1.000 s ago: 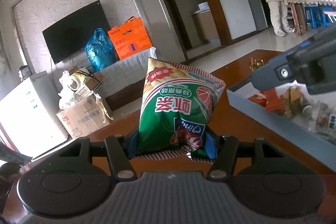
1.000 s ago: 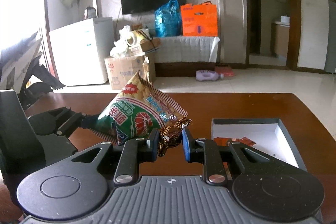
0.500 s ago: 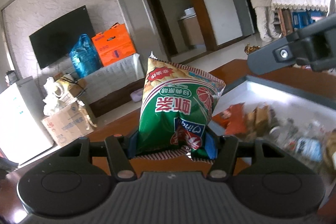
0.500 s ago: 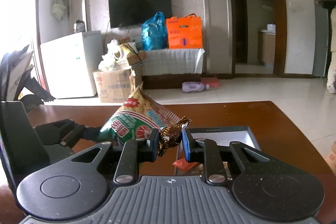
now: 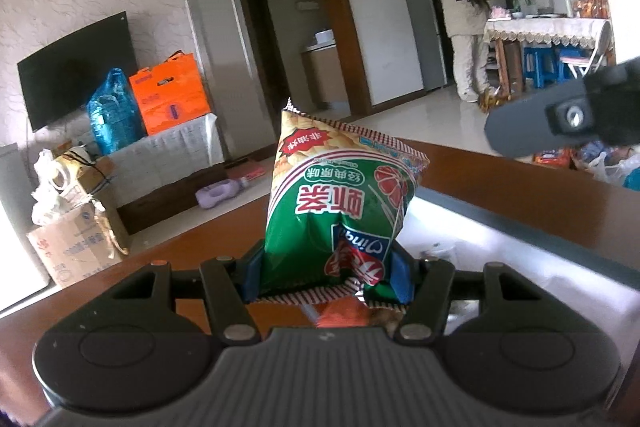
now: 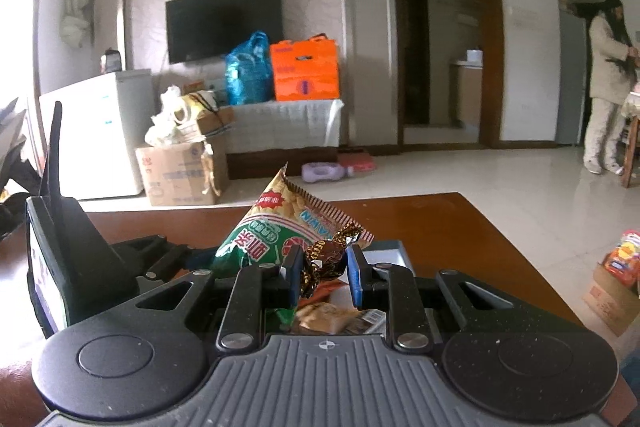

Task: Organize snacks
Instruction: 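Carry the green chip bag with the left gripper while the right gripper carries the chocolate to the box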

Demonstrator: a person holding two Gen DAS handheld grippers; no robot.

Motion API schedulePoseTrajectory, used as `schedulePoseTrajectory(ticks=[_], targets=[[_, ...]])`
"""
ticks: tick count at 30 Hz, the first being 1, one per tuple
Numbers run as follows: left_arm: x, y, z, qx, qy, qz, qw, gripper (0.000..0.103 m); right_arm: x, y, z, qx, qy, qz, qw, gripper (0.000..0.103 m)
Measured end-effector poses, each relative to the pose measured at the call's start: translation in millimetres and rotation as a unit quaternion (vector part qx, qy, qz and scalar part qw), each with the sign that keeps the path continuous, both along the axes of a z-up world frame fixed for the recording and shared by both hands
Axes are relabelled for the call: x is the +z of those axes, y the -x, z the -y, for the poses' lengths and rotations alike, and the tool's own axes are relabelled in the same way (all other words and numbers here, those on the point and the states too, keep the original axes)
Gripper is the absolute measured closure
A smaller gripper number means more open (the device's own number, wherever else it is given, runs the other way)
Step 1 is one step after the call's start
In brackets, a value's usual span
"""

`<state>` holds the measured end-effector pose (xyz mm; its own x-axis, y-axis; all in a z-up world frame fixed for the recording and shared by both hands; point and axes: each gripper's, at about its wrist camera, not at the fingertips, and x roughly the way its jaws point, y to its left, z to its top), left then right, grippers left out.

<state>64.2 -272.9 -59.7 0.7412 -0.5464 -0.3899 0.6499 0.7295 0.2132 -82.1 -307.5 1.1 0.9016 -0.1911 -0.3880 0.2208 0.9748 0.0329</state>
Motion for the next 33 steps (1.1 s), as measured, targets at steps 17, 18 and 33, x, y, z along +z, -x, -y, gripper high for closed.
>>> schedulePoseTrajectory(ticks=[17,18,33], targets=[[-7.2,0.2,25.6,-0.049,0.032,-0.024,0.998,0.044,-10.2,-8.6,8.3,-0.027,-0.007,-0.022,0.999,0.078],[-7.3,0.3,25.0,-0.052,0.031,-0.022,0.9979,0.044,-9.8,-9.3,8.2,-0.028,-0.007,-0.022,0.999,0.078],[-16.2,9.5,24.0,-0.046,0.032,-0.023,0.9982,0.044,-16.0,-20.1,4.2,-0.044,-0.014,-0.033,0.998,0.078]])
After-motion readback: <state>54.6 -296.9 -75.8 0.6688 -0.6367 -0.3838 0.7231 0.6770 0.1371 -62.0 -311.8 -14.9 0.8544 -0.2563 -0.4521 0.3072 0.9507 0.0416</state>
